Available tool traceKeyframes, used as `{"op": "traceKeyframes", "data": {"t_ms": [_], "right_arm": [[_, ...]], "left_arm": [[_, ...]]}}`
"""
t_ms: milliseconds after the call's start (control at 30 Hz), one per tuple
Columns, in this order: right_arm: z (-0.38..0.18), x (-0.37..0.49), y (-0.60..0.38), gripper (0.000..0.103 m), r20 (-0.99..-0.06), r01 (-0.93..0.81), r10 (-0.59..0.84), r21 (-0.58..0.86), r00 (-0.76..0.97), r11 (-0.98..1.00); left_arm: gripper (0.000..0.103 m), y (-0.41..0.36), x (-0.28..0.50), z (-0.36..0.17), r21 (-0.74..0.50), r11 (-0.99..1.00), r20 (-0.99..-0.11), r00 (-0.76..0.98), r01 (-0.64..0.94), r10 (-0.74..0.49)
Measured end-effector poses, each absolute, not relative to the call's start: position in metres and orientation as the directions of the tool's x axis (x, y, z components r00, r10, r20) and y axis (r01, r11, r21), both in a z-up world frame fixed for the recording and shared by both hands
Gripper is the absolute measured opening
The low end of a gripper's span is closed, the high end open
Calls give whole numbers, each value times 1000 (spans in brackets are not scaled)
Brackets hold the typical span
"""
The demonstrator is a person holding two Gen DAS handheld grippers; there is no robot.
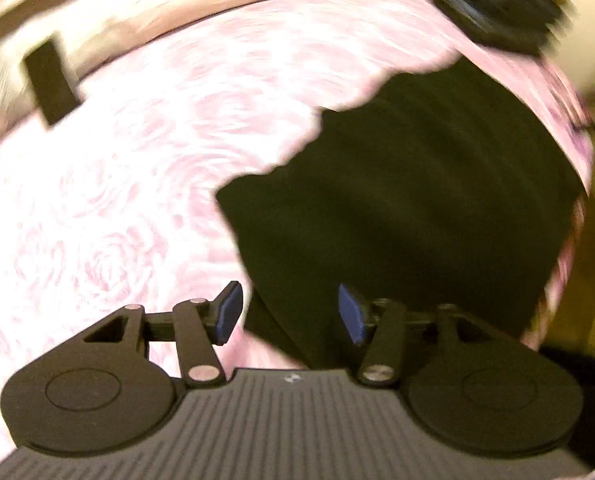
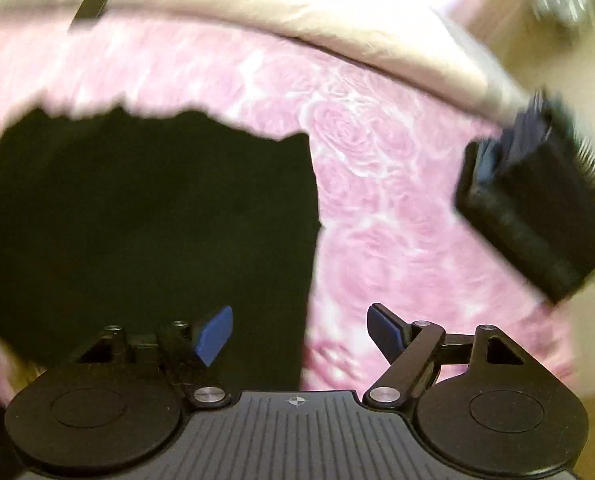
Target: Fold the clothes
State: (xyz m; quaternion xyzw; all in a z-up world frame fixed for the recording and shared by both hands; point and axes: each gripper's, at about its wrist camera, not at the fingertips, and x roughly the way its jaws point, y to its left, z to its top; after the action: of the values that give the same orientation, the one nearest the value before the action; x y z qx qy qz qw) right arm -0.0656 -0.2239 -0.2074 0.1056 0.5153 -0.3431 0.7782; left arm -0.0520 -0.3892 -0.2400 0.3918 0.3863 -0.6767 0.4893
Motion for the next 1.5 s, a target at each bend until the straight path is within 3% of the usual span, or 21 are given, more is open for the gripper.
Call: {"op": "traceKeyframes", "data": {"t_ms": [300, 333, 400, 500, 700, 800, 967, 1100, 1167, 1200, 1233, 1400, 1500], "right_arm": [[-259, -35, -386, 75, -872, 675, -239, 132, 427, 726], [-267, -30, -397, 58, -878, 674, -215, 152, 428, 723], [-279, -24, -408, 44, -887, 681, -169, 196, 431, 706], [-292, -24, -423, 14, -899, 684, -121, 228, 422, 692], [-245, -48, -431, 5, -870, 723, -196, 229, 452, 651], [-233, -49, -435, 5, -857, 725, -240, 202, 456, 658], [-284, -25, -443, 5, -902, 734, -205, 159, 379, 660], [-298, -22, -440, 7, -905, 742, -216, 145, 367, 654], [-290, -25, -434, 30, -902, 742, -234, 129, 364, 658], [-284, -28, -429, 52, -898, 745, -248, 122, 365, 656], [-276, -31, -423, 63, -892, 751, -265, 115, 367, 650], [-234, -49, -382, 63, -860, 757, -319, 111, 397, 644], [-224, -55, -337, 63, -854, 740, -267, 186, 448, 647]], "left_arm": [[52, -468, -10, -317, -363, 118, -905, -320, 924, -281], [51, -472, -10, -323, -374, 133, -905, -330, 918, -269], [43, -478, -11, -332, -393, 156, -904, -349, 906, -247], [10, -481, -16, -327, -398, 135, -902, -359, 907, -240], [9, -484, -15, -257, -369, 41, -861, -325, 929, -392], [9, -497, -14, -273, -353, 59, -876, -308, 934, -372], [11, -512, -20, -327, -303, 97, -926, -268, 948, -267], [21, -511, -24, -331, -277, 98, -934, -243, 956, -263], [25, -510, -21, -324, -260, 94, -937, -227, 961, -267], [25, -509, -19, -318, -253, 92, -937, -220, 963, -271], [25, -507, -17, -311, -247, 88, -936, -214, 965, -280], [23, -481, -15, -267, -227, 20, -925, -209, 974, -317], [23, -451, -30, -249, -262, -93, -911, -278, 960, -304]]}}
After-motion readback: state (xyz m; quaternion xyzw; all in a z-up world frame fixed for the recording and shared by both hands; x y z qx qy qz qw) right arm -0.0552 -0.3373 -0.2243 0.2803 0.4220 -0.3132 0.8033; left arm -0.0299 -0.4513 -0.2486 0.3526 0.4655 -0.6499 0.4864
